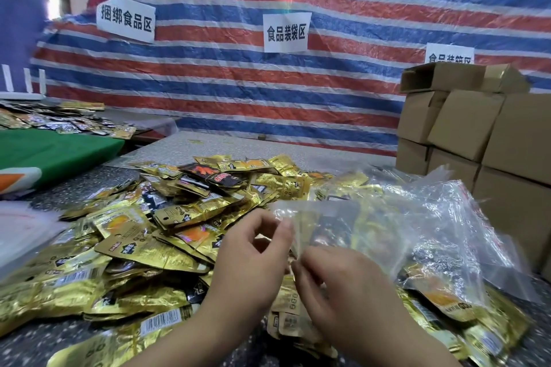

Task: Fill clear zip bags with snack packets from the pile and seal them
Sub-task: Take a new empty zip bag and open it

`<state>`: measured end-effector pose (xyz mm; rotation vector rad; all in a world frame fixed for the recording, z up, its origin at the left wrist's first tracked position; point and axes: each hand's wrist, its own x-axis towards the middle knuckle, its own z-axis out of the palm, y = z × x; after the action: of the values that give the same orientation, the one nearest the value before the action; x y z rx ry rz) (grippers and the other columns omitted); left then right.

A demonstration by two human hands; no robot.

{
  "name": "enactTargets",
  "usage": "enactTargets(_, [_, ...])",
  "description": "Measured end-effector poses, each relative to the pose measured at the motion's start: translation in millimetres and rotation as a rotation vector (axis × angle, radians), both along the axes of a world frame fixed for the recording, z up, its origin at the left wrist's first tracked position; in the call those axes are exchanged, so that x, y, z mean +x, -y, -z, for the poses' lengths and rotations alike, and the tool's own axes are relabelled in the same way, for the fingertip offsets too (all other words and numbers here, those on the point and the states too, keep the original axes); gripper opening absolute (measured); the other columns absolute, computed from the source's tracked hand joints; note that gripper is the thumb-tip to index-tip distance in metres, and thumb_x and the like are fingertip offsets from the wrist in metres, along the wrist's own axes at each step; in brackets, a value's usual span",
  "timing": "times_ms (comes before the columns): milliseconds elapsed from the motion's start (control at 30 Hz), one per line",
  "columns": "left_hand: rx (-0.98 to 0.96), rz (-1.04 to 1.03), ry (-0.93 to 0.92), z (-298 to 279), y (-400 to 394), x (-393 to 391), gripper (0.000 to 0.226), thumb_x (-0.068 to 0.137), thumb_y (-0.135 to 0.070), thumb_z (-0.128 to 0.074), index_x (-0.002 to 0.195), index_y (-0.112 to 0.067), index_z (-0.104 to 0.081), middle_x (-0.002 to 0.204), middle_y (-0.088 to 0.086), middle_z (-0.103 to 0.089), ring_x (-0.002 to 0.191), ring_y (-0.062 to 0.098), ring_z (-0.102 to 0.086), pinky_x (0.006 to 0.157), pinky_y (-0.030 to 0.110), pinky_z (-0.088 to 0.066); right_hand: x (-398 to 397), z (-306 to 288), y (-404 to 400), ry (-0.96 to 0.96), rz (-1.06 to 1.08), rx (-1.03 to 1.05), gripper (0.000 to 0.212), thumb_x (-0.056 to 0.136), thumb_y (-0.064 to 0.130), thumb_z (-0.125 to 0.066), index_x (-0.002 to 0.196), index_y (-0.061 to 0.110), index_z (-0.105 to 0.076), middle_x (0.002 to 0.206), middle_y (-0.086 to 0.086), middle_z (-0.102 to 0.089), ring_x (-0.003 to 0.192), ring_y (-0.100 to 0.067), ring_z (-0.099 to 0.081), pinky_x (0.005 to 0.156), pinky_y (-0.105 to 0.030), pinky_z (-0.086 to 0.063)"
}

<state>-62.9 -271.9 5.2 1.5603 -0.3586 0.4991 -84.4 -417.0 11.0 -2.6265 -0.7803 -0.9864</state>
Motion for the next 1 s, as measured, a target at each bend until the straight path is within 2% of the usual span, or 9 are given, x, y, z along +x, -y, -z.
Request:
enactTargets(100, [0.118, -0.146, 0.141, 2, -4, 3, 0.027, 0.09, -0.024, -0.063, 0.066, -0.018, -0.053, 0.055, 0.001, -0.053, 0.049, 0.014, -0.048, 0.048, 0.029, -0.04, -4, -9, -2, 0.009, 0.058, -0.118, 0.026, 0.084, 0.032, -0.046, 0.06, 0.026, -0.036, 0.05, 0.007, -0.046, 0.045, -0.016, -0.044, 0.049, -0.025, -0.024])
enactTargets(200, [0.255, -0.241, 0.239, 6, -2, 1, 0.025, 0.083, -0.023, -0.059, 0.061, -0.021, -0.046, 0.056, -0.004, -0.047, 0.05, 0.009, -0.042, 0.047, 0.021, -0.034, -8, -10, -6, -0.038, 0.131, -0.262, 0.019, 0.074, 0.033, -0.049, 0.058, 0.023, -0.053, 0.052, 0.007, -0.055, 0.049, -0.016, -0.055, 0.051, -0.024, -0.039])
enactTargets(267, [0.255, -0.231, 0.228, 7, -1, 1, 0.023, 0.08, -0.025, -0.058, 0.061, -0.023, -0.045, 0.057, -0.007, -0.048, 0.051, 0.009, -0.044, 0.049, 0.017, -0.033, -11, -10, -12, -0.14, 0.161, -0.256, 0.018, 0.082, 0.037, -0.051, 0.077, 0.024, -0.061, 0.07, 0.006, -0.064, 0.065, -0.018, -0.063, 0.059, -0.03, -0.047])
enactTargets(333, [0.252, -0.198, 0.217, 8, -1, 2, 0.021, 0.08, -0.027, -0.057, 0.061, -0.022, -0.047, 0.058, -0.006, -0.05, 0.053, 0.01, -0.046, 0.05, 0.021, -0.036, -11, -7, -14, -0.166, 0.174, -0.168, 0.027, 0.093, 0.046, -0.039, 0.1, 0.026, -0.056, 0.095, 0.005, -0.064, 0.088, -0.02, -0.063, 0.072, -0.035, -0.047])
enactTargets(400, [0.239, -0.163, 0.216, 8, -1, 2, 0.021, 0.081, -0.027, -0.058, 0.063, -0.021, -0.05, 0.06, -0.004, -0.052, 0.054, 0.009, -0.047, 0.05, 0.021, -0.037, -10, -3, -15, -0.18, 0.164, -0.099, 0.034, 0.094, 0.048, -0.03, 0.105, 0.027, -0.054, 0.102, 0.004, -0.063, 0.095, -0.02, -0.062, 0.075, -0.034, -0.046])
enactTargets(533, [0.201, -0.044, 0.202, 4, 0, -1, 0.022, 0.089, -0.034, -0.054, 0.071, -0.024, -0.059, 0.066, -0.008, -0.06, 0.057, 0.005, -0.056, 0.052, 0.012, -0.039, -8, 1, -15, -0.316, 0.043, 0.266, 0.03, 0.093, 0.046, -0.038, 0.085, 0.024, -0.058, 0.078, 0.009, -0.064, 0.072, -0.01, -0.06, 0.062, -0.028, -0.047])
enactTargets(667, [0.407, -0.081, 0.272, 9, -1, 2, 0.028, 0.092, -0.04, -0.048, 0.07, -0.024, -0.055, 0.064, -0.008, -0.053, 0.062, 0.01, -0.051, 0.053, 0.018, -0.035, 0, 0, -8, -0.369, 0.024, 0.639, 0.023, 0.096, 0.031, -0.058, 0.073, 0.027, -0.06, 0.06, 0.007, -0.059, 0.051, -0.004, -0.049, 0.048, -0.018, -0.037])
enactTargets(867, [0.639, -0.18, 0.373, 11, -4, 4, 0.023, 0.093, -0.038, -0.05, 0.073, -0.026, -0.048, 0.065, -0.013, -0.044, 0.061, 0.011, -0.044, 0.053, 0.018, -0.032, 1, -6, -7, -0.742, -0.178, 1.257, 0.023, 0.094, 0.008, -0.064, 0.072, 0.007, -0.072, 0.071, -0.013, -0.072, 0.063, -0.018, -0.07, 0.058, -0.023, -0.054])
enactTargets(1000, [0.708, -0.218, 0.446, 3, -11, 6, 0.024, 0.096, -0.033, -0.049, 0.08, -0.017, -0.056, 0.072, -0.009, -0.048, 0.058, 0.012, -0.045, 0.048, 0.03, -0.039, 1, -6, -9, -0.739, -0.227, 1.342, 0.015, 0.093, 0.007, -0.064, 0.08, 0.005, -0.071, 0.079, -0.016, -0.075, 0.072, -0.023, -0.074, 0.062, -0.022, -0.056])
